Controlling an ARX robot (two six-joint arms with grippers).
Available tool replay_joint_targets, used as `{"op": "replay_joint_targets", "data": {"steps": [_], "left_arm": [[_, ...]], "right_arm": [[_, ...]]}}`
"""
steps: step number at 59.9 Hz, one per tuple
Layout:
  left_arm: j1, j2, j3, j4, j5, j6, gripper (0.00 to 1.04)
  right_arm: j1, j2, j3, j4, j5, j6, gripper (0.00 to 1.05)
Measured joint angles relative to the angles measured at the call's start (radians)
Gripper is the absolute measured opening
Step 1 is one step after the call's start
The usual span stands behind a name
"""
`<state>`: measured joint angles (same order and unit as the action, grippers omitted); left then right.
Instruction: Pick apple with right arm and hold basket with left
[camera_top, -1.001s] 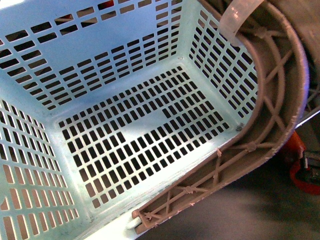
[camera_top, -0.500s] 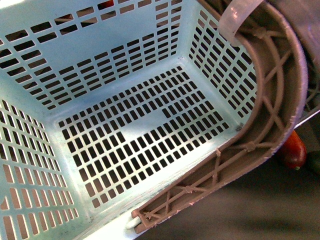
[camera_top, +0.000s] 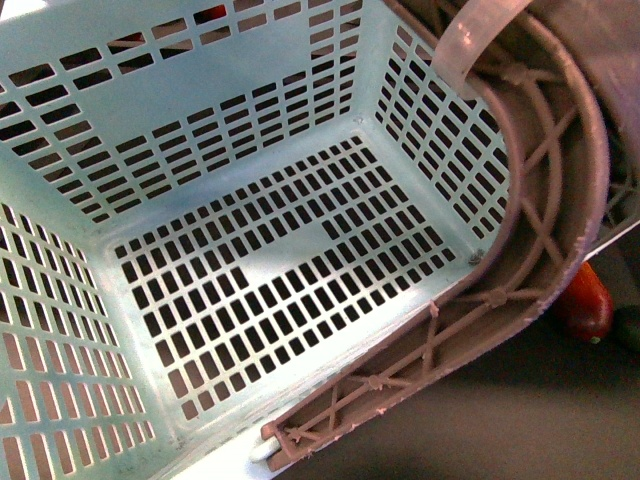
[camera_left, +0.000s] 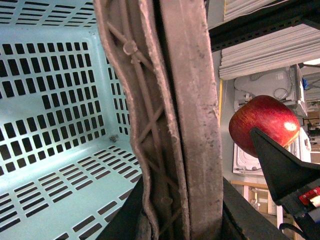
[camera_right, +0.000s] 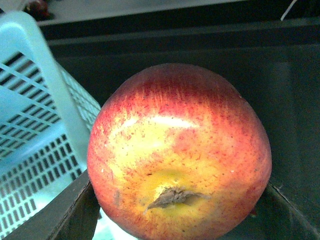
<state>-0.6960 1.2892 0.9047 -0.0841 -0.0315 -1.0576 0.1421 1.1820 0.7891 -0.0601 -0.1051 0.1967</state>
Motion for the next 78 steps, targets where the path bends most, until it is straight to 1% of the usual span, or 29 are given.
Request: {"op": "replay_joint_targets", "data": {"steps": [7, 19, 29, 33, 42, 44, 47, 55, 64, 66, 78], "left_arm": [[0.0, 0.0, 0.0, 0.0, 0.001, 0.0, 0.19], [0.0, 0.0, 0.0, 0.0, 0.0, 0.0, 0.19], [0.0, 0.0, 0.0, 0.0, -0.002, 0.0, 0.19], [0.0, 0.0, 0.0, 0.0, 0.0, 0.0, 0.19], [0.0, 0.0, 0.0, 0.0, 0.001, 0.0, 0.19], [0.0, 0.0, 0.0, 0.0, -0.001, 0.0, 0.19], [0.0, 0.0, 0.0, 0.0, 0.001, 0.003, 0.19], [0.0, 0.001, 0.0, -0.002, 0.001, 0.006, 0.19], [0.0, 0.0, 0.0, -0.002, -0.007, 0.008, 0.19], [0.001, 0.0, 0.0, -0.002, -0.007, 0.007, 0.19], [0.001, 0.0, 0.0, -0.002, 0.006, 0.003, 0.19]], "right_arm": [[0.091, -0.023, -0.008, 0.0, 0.026, 0.02, 0.74], [0.215, -0.066, -0.086, 0.009, 0.057, 0.039, 0.73], [0.273, -0.085, -0.163, 0.032, 0.082, 0.048, 0.73], [0.277, -0.085, -0.185, 0.055, 0.097, 0.051, 0.73], [0.283, -0.086, -0.209, 0.089, 0.125, 0.055, 0.96], [0.283, -0.088, -0.209, 0.092, 0.125, 0.055, 0.97], [0.283, -0.098, -0.209, 0.103, 0.125, 0.055, 0.96], [0.249, -0.146, -0.209, 0.103, 0.124, 0.06, 0.96], [0.162, -0.258, -0.244, 0.027, 0.17, 0.039, 0.96], [0.154, -0.269, -0.248, 0.023, 0.174, 0.038, 0.96], [0.149, -0.274, -0.251, 0.021, 0.172, 0.026, 0.96]]}}
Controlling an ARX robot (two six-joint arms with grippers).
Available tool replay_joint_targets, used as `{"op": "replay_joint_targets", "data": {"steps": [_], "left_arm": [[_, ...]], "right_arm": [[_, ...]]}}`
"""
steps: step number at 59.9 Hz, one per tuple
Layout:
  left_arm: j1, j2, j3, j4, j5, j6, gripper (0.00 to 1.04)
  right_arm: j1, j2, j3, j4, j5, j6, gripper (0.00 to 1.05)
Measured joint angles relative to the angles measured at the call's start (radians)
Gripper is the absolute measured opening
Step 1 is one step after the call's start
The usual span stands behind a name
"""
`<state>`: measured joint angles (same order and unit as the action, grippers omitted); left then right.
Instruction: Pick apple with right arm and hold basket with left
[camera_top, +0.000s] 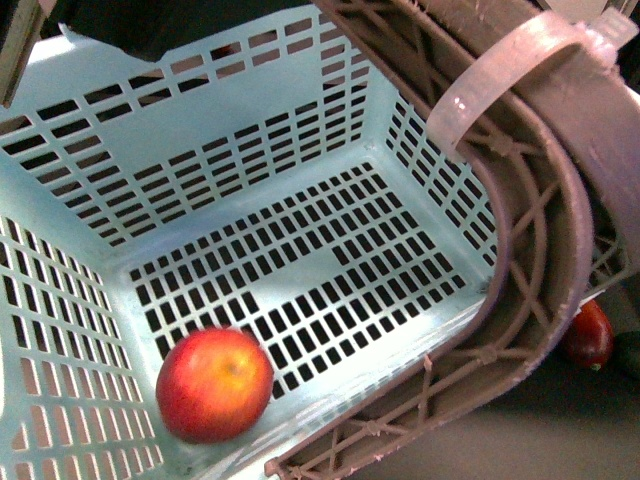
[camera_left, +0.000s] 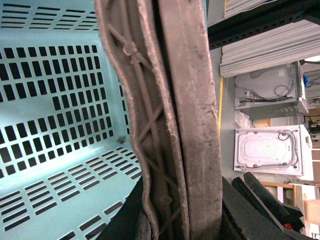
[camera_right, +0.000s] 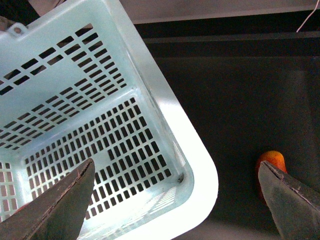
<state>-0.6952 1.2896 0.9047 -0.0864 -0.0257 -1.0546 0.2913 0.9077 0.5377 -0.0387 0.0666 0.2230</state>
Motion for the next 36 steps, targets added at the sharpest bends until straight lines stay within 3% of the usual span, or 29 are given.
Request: {"op": "replay_joint_targets", "data": {"steps": [17, 20, 25, 29, 36], "left_arm": [[0.001, 0.0, 0.0, 0.0, -0.013, -0.004, 0.19], [0.001, 0.0, 0.0, 0.0, -0.012, -0.003, 0.19], [0.0, 0.0, 0.0, 0.0, -0.008, -0.004, 0.19], [0.001, 0.0, 0.0, 0.0, -0.007, -0.006, 0.19], [0.001, 0.0, 0.0, 0.0, -0.008, -0.004, 0.19]], "right_arm": [[-0.002, 0.0, -0.001, 0.0, -0.001, -0.003, 0.96], [0.006, -0.007, -0.054, 0.144, 0.1, -0.053, 0.9], [-0.004, -0.035, -0.167, 0.404, 0.185, -0.131, 0.78], [-0.034, -0.077, -0.244, 0.544, 0.181, -0.17, 0.65], [-0.079, -0.148, -0.312, 0.57, 0.135, -0.199, 0.44]]}}
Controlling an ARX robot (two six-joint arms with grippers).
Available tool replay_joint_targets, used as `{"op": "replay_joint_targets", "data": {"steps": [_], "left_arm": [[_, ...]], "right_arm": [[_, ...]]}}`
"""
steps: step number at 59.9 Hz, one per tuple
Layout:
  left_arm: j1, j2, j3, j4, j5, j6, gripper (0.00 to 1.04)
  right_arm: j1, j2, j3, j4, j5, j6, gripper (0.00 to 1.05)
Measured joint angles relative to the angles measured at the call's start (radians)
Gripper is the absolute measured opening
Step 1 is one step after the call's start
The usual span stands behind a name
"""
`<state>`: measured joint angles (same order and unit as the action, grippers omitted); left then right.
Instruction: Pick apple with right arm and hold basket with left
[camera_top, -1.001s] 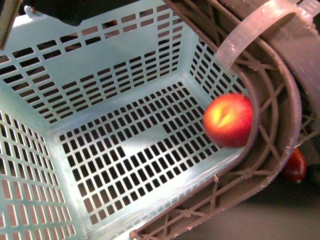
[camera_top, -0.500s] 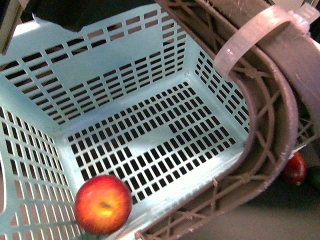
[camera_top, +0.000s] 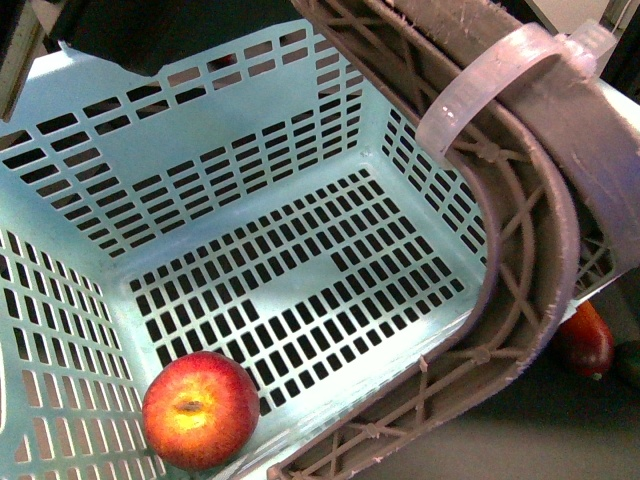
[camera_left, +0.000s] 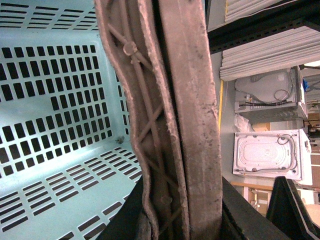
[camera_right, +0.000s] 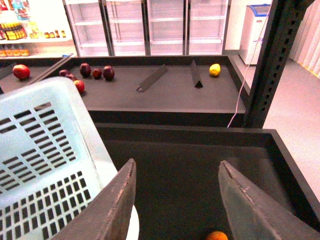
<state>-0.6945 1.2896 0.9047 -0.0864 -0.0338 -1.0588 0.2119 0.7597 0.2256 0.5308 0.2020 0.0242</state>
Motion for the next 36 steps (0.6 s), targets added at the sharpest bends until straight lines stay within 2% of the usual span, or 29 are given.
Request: {"op": "replay_joint_targets", "data": {"steps": [14, 22, 26, 30, 36], "left_arm": [[0.0, 0.0, 0.0, 0.0, -0.001, 0.0, 0.19], [0.0, 0.0, 0.0, 0.0, 0.0, 0.0, 0.19], [0.0, 0.0, 0.0, 0.0, 0.0, -0.001, 0.19], [0.0, 0.0, 0.0, 0.0, 0.0, 0.0, 0.19], [0.0, 0.0, 0.0, 0.0, 0.0, 0.0, 0.19]], "right_arm": [[-0.074, -0.118, -0.092, -0.029, -0.072, -0.016, 0.02], [-0.107, -0.185, -0.13, -0.063, -0.101, -0.02, 0.02], [-0.166, -0.222, -0.145, -0.085, -0.185, -0.021, 0.02], [-0.201, -0.254, -0.155, -0.104, -0.192, -0.021, 0.02], [-0.208, -0.297, -0.169, -0.132, -0.201, -0.021, 0.02]]}}
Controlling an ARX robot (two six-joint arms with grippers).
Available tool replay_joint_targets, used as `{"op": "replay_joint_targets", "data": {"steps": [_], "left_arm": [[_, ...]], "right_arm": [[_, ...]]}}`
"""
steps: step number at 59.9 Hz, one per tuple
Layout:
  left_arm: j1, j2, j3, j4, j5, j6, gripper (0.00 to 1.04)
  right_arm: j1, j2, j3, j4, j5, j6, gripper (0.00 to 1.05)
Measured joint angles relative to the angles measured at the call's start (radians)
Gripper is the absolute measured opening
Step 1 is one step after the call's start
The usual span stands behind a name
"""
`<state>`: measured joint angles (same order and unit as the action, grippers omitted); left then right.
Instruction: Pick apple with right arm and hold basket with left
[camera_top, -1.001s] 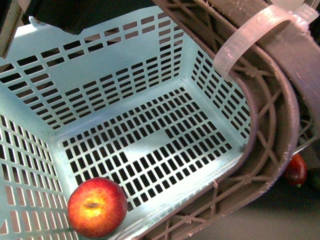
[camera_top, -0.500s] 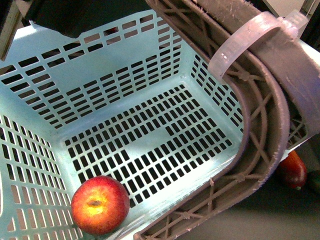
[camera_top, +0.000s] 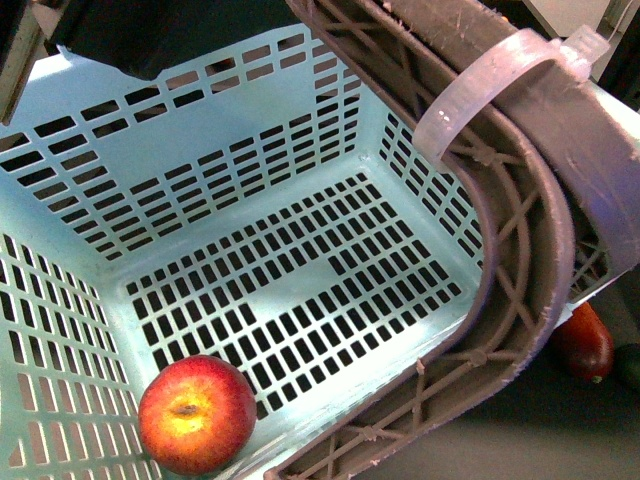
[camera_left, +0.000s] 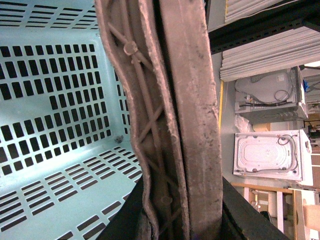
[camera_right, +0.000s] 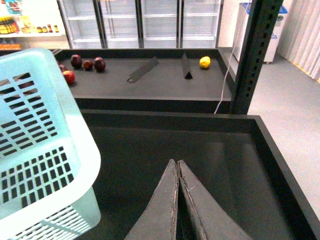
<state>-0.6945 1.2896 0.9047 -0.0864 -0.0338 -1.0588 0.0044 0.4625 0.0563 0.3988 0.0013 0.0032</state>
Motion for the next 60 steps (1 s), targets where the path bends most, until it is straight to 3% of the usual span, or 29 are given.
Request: {"op": "replay_joint_targets", "data": {"steps": [55, 60], "left_arm": [[0.0, 0.0, 0.0, 0.0, 0.0, 0.0, 0.19], [0.0, 0.0, 0.0, 0.0, 0.0, 0.0, 0.19]], "right_arm": [[-0.002, -0.285, -0.039, -0.221, 0.001, 0.0, 0.02], [-0.003, -0.384, -0.038, -0.354, -0.002, 0.0, 0.02]]}}
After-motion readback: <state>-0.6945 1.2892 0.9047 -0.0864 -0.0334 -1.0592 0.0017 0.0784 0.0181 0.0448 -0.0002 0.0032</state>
